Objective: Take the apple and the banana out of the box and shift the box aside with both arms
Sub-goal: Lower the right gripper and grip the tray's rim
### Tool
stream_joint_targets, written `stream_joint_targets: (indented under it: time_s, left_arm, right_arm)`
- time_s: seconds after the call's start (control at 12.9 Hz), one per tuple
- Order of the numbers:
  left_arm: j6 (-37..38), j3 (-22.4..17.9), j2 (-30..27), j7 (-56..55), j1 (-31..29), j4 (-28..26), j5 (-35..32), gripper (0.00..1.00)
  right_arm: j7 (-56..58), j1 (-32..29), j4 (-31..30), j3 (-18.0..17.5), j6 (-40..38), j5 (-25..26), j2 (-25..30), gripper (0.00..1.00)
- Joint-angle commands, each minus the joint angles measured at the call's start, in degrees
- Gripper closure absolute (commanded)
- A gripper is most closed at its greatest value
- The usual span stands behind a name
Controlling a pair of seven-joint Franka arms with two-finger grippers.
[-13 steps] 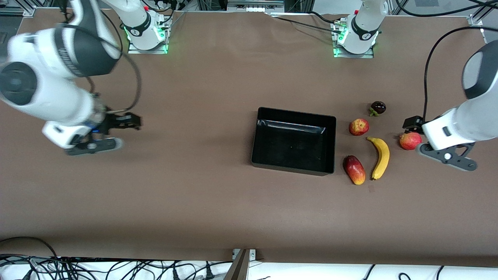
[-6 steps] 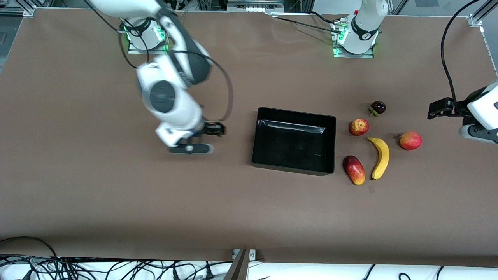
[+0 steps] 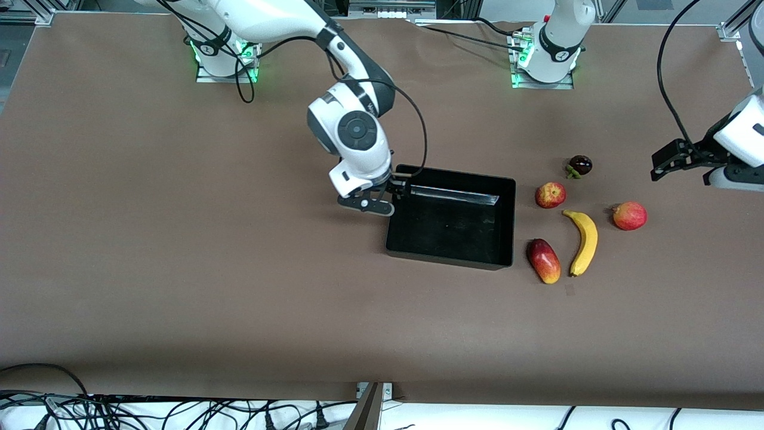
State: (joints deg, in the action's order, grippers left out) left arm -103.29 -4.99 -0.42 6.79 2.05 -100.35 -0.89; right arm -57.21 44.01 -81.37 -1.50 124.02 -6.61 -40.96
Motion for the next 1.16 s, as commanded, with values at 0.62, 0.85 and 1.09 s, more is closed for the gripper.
stream_joint_targets:
  time_s: [0.62, 0.85, 1.09]
  left_arm:
    - [3.5, 0.7, -3.2, -0.7, 0.3, -2.2, 0.2, 0.0]
    - [4.1, 4.9, -4.1, -0.8, -2.8, -2.0, 0.2, 0.0]
    - [5.8, 4.9, -3.4, -0.9, -2.9, -1.1, 0.2, 0.0]
  right_arm:
    - [-4.8, 2.8, 0.3, 1.0, 6.4, 0.3, -4.9, 1.0]
    - [-3.5, 1.8, 0.5, 1.2, 4.5, 0.5, -4.0, 1.0]
    - [2.1, 1.8, 0.5, 3.7, -0.2, 0.4, -1.4, 1.0]
